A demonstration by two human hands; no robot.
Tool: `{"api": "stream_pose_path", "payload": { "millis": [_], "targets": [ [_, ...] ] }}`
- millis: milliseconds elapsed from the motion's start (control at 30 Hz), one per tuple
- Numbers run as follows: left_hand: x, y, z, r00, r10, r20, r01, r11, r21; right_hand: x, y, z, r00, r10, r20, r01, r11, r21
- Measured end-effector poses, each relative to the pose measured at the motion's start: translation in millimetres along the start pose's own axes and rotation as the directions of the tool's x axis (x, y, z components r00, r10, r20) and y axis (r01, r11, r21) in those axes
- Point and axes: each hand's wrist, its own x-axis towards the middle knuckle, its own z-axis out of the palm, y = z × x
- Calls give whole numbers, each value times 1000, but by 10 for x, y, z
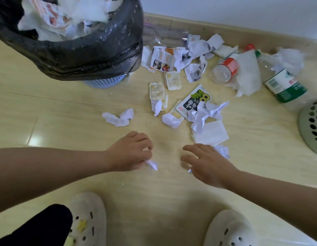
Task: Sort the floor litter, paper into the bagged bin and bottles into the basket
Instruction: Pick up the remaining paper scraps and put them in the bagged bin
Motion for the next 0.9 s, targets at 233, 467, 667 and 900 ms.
{"api": "stream_pose_path", "payload": {
  "millis": [233,467,667,900],
  "targets": [
    [263,-282,-107,979,-201,36,188,953,237,-12,85,126,994,-2,110,16,993,-121],
    [-199,-247,-124,992,14,125,-33,988,154,117,96,206,995,-54,82,59,996,-61],
    [-462,-311,-65,972,-86,219,41,979,200,191,166,209,993,65,-97,-61,997,49],
    [-41,-401,96,973,-170,157,146,977,155,-140,355,-64,871,480,-107,-473,877,82]
  ]
}}
